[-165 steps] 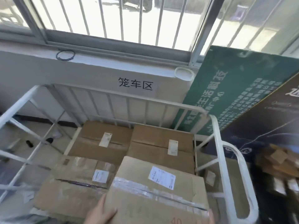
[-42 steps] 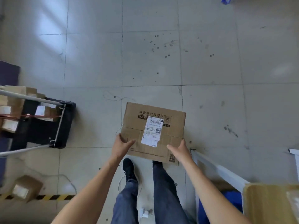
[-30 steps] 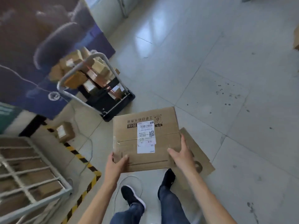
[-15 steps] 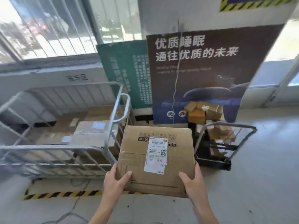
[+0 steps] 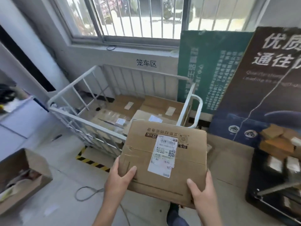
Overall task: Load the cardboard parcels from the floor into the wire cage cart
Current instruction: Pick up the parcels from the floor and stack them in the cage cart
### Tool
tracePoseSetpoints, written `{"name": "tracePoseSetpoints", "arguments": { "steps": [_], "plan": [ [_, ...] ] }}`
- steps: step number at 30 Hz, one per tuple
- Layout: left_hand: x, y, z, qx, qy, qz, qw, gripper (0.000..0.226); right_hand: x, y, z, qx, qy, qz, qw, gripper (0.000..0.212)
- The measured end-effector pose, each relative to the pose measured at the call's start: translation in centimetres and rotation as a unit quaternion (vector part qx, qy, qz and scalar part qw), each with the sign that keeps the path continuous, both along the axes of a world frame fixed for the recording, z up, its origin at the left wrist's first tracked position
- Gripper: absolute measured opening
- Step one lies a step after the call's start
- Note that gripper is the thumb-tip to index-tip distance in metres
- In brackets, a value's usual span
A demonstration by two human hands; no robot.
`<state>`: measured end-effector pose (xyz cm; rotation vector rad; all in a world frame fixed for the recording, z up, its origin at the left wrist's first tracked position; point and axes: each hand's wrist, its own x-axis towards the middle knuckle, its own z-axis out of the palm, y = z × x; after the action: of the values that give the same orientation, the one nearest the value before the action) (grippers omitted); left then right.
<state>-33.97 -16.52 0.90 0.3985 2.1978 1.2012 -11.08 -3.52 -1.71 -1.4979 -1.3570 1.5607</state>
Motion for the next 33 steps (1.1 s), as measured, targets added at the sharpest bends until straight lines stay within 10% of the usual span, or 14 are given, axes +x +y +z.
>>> {"name": "tracePoseSetpoints", "arguments": {
  "steps": [15,33],
  "plan": [
    [-21.7,14.1,-0.2,0.03,0.035,0.097,0.994,0.084,-24.7,19.6,-0.2,-0.027,0.014,0.135,0.99,0.08],
    [-41.0,35.1,-25.3,-0.195,-0.079,-0.231,0.95,0.089,-38.5,28.6,-19.7,-0.221,-0.196,-0.054,0.954,0.084]
  ]
}}
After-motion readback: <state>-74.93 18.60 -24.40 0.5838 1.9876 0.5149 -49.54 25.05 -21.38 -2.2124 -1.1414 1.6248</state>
